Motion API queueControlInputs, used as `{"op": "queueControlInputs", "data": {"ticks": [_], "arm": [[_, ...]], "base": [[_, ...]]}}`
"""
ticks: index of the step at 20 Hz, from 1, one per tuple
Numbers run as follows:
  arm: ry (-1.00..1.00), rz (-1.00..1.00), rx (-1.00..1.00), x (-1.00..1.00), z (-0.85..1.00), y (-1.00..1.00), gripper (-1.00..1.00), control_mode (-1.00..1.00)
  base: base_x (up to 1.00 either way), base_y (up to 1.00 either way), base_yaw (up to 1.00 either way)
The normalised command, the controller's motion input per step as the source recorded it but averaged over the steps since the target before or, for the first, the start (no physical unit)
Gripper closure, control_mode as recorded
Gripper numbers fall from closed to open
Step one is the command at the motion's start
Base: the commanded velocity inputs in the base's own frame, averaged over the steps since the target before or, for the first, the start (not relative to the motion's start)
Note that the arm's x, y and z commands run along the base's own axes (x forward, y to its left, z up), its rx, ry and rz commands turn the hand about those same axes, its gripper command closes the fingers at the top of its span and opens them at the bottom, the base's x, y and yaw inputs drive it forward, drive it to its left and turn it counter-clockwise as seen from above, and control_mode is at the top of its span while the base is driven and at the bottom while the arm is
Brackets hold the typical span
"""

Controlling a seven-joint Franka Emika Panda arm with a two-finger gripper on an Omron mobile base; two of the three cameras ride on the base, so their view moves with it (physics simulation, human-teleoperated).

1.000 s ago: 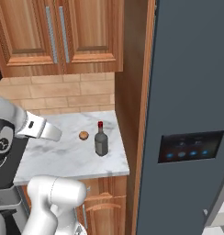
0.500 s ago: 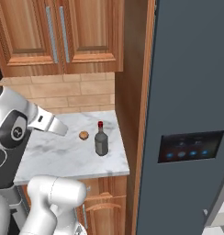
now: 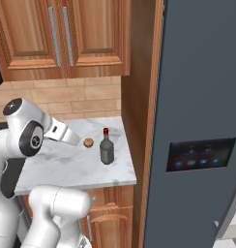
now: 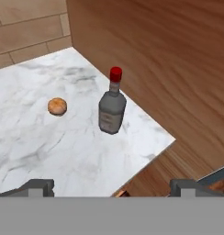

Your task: Place the liquor on the top shelf of the fridge to keep it out of children's reach, and place the lime and tangerine on lower shelves for easy access.

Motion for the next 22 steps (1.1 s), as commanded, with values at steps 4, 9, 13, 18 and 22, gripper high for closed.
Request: {"op": "queueControlInputs", "data": {"ticks": [4,9,13,18,22], "arm": [[0.00,-0.03,0.00,0.27,-0.35,-0.16,-1.00,-1.00],[0.00,-0.05,0.00,0.27,-0.29,-0.24,-1.00,-1.00],[0.00,-0.06,0.00,0.25,-0.31,-0.26,-1.00,-1.00],[0.00,-0.07,0.00,0.27,-0.25,-0.23,-1.00,-1.00],[0.00,-0.07,0.00,0.30,-0.13,-0.14,-1.00,-1.00]], "base": [[0.00,0.00,0.00],[0.00,0.00,0.00],[0.00,0.00,0.00],[0.00,0.00,0.00],[0.00,0.00,0.00]]}}
